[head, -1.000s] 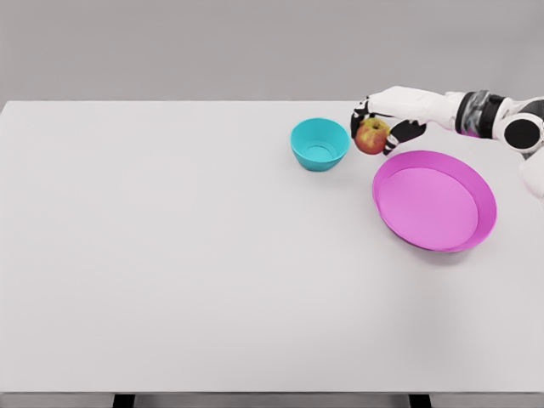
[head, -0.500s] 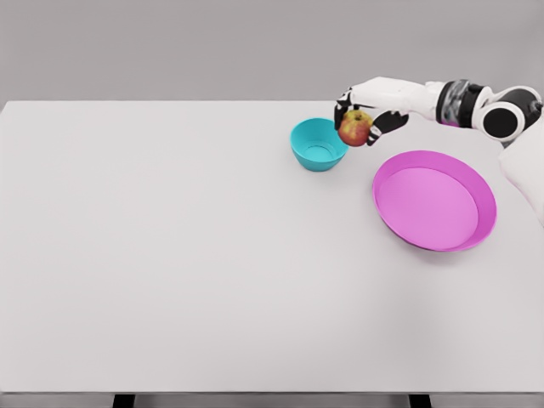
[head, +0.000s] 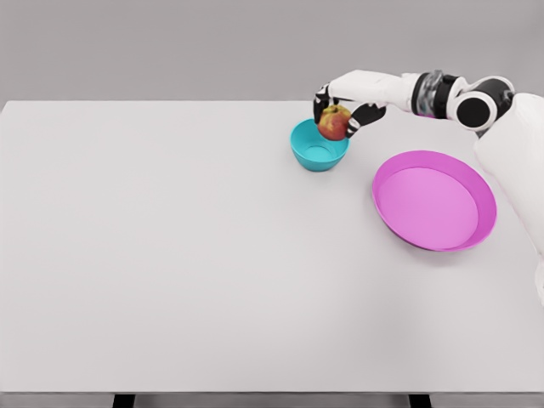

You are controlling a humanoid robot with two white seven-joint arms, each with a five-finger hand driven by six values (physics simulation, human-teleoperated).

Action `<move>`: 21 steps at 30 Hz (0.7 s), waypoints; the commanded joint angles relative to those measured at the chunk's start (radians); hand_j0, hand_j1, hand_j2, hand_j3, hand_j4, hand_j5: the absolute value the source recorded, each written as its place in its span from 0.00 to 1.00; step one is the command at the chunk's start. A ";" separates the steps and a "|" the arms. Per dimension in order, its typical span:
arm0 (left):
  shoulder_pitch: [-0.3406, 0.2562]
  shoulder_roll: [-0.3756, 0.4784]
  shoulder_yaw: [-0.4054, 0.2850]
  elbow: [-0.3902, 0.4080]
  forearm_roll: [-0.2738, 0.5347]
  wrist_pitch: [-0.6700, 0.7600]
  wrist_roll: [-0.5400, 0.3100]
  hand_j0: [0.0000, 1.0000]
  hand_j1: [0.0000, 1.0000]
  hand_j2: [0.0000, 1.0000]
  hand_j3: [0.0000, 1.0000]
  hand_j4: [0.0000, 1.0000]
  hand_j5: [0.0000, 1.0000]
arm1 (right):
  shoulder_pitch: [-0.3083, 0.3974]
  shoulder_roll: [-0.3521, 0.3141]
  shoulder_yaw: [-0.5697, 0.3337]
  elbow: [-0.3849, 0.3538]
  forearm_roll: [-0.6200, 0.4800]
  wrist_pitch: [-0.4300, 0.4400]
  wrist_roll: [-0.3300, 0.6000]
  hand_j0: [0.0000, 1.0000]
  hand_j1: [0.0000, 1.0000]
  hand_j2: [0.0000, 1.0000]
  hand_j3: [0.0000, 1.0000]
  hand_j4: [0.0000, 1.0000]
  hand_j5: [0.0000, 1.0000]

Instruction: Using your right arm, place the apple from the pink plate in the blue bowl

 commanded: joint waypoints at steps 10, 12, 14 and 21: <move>0.000 0.000 0.000 0.000 0.000 0.000 0.000 1.00 1.00 1.00 1.00 1.00 1.00 | -0.018 0.055 -0.001 0.070 0.030 0.003 -0.001 0.47 0.47 0.47 0.47 0.47 0.47; 0.000 0.000 0.000 0.000 0.000 0.000 -0.001 1.00 1.00 1.00 1.00 1.00 1.00 | -0.018 0.055 -0.001 0.073 0.028 0.005 -0.001 0.67 0.67 0.67 0.67 0.67 0.67; 0.000 0.000 0.000 0.000 0.000 0.000 -0.001 1.00 1.00 1.00 1.00 1.00 1.00 | -0.020 0.058 -0.001 0.073 0.028 0.030 -0.001 1.00 1.00 1.00 1.00 1.00 1.00; 0.000 0.000 0.000 0.000 0.000 0.000 -0.001 1.00 1.00 1.00 1.00 1.00 1.00 | -0.021 0.057 -0.001 0.068 0.028 0.030 -0.001 1.00 1.00 1.00 1.00 1.00 1.00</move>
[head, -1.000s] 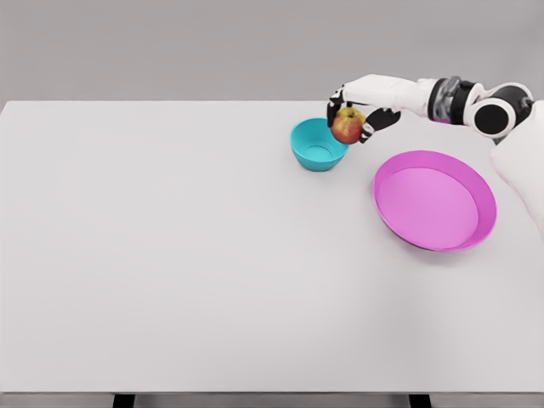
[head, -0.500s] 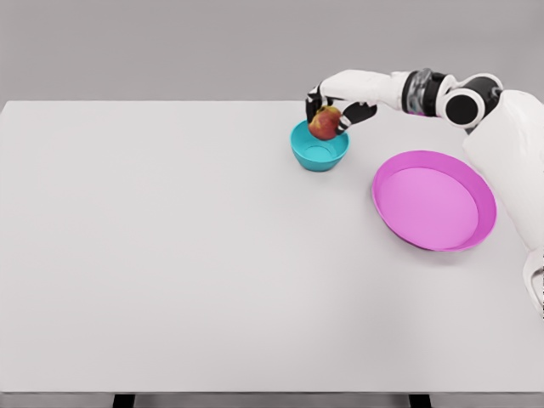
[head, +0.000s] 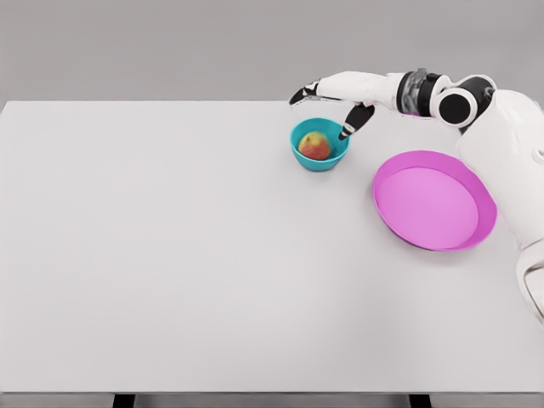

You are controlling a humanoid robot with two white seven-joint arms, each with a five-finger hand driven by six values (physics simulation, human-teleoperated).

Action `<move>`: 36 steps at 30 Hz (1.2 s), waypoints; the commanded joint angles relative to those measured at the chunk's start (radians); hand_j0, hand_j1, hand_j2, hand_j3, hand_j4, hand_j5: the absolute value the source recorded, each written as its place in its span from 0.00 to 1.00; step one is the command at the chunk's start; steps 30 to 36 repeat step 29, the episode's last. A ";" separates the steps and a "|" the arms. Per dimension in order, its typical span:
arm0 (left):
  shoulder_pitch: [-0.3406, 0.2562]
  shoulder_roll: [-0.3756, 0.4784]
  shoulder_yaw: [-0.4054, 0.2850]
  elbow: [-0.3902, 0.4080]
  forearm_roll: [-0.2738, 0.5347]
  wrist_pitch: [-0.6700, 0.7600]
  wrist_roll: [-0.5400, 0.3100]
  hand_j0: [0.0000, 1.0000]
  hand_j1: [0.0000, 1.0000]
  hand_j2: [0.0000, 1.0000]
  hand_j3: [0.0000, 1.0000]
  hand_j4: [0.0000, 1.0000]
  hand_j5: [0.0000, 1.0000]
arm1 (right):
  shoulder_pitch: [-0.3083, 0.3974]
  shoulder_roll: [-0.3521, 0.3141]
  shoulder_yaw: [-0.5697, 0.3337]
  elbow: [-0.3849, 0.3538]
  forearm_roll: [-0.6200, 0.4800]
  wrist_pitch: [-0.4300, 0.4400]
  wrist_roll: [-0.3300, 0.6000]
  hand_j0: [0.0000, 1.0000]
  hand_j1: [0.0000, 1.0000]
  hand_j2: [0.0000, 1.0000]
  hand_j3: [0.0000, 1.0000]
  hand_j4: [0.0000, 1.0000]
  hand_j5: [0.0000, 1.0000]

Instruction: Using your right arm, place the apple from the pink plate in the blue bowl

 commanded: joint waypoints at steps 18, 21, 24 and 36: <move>0.000 0.000 0.000 0.000 0.000 0.000 -0.001 1.00 1.00 1.00 1.00 1.00 1.00 | 0.319 -0.260 -0.564 -0.237 -0.176 -0.052 0.000 1.00 1.00 1.00 1.00 1.00 1.00; 0.000 0.000 0.000 0.000 0.000 0.000 0.000 1.00 1.00 1.00 1.00 1.00 1.00 | 0.368 -0.269 -0.607 -0.238 -0.176 -0.052 0.000 1.00 1.00 1.00 1.00 1.00 1.00; 0.000 0.000 0.000 0.000 0.000 0.000 0.000 1.00 1.00 1.00 1.00 1.00 1.00 | 0.436 -0.283 -0.642 -0.240 -0.176 -0.052 0.000 1.00 1.00 1.00 1.00 1.00 1.00; 0.000 0.000 -0.002 0.000 0.000 -0.001 0.000 1.00 1.00 1.00 1.00 1.00 1.00 | 0.451 -0.280 -0.642 -0.240 -0.176 -0.052 0.000 1.00 1.00 1.00 1.00 1.00 1.00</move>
